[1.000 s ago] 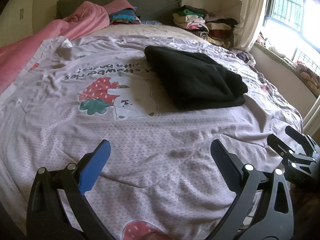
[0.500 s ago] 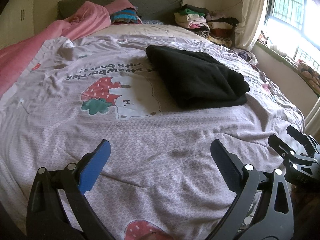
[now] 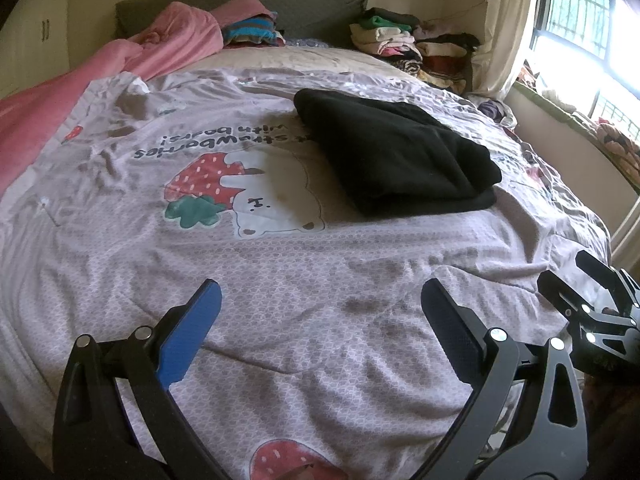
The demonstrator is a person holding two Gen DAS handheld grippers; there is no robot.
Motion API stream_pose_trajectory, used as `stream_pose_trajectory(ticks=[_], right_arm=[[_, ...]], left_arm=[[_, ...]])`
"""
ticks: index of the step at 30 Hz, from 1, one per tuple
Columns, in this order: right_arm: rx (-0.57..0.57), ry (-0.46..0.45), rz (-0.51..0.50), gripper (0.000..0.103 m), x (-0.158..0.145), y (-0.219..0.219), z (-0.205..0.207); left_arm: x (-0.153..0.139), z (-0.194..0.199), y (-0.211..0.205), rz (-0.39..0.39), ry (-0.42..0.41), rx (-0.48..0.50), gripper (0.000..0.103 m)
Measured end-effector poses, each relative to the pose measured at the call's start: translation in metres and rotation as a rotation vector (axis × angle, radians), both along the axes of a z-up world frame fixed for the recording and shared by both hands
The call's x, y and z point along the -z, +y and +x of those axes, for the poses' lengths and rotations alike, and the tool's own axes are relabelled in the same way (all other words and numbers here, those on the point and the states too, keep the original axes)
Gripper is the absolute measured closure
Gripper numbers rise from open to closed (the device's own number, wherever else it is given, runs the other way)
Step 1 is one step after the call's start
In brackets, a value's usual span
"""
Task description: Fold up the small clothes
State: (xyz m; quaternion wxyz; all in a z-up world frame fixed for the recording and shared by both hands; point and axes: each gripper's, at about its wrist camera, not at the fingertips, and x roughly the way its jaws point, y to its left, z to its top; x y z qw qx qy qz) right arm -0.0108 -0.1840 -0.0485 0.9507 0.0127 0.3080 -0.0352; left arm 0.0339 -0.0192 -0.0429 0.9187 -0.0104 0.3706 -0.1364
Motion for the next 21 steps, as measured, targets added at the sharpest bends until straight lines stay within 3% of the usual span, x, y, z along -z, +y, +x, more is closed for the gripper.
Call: stream_pose_trajectory(ticks=[6,11,15,18,21], right_arm=[[0.006,-0.001,-0.007,0.004,-0.001,0.001,0.000],[0.082,-0.007,-0.003,0.004,-0.002,-0.012,-0.003],[0.275,-0.027,-0.011,0.004,-0.007,-0.054,-0.013],[0.488,-0.037,-0.034,0.004,-0.010,-0.115,-0.030],[0.713,0.000,-0.011,0.004,-0.003,-0.194,-0.056]], left_arm=[[0.001,0.000,0.003,-0.007,0.002,0.000,0.009],[0.003,0.003,0.006,-0.008,0.013,-0.021,0.009],[0.001,0.007,0.018,-0.001,0.004,-0.075,0.009],[-0.009,0.024,0.060,-0.035,0.010,-0.184,0.009],[-0.021,0.055,0.136,-0.067,0.043,-0.335,0.009]])
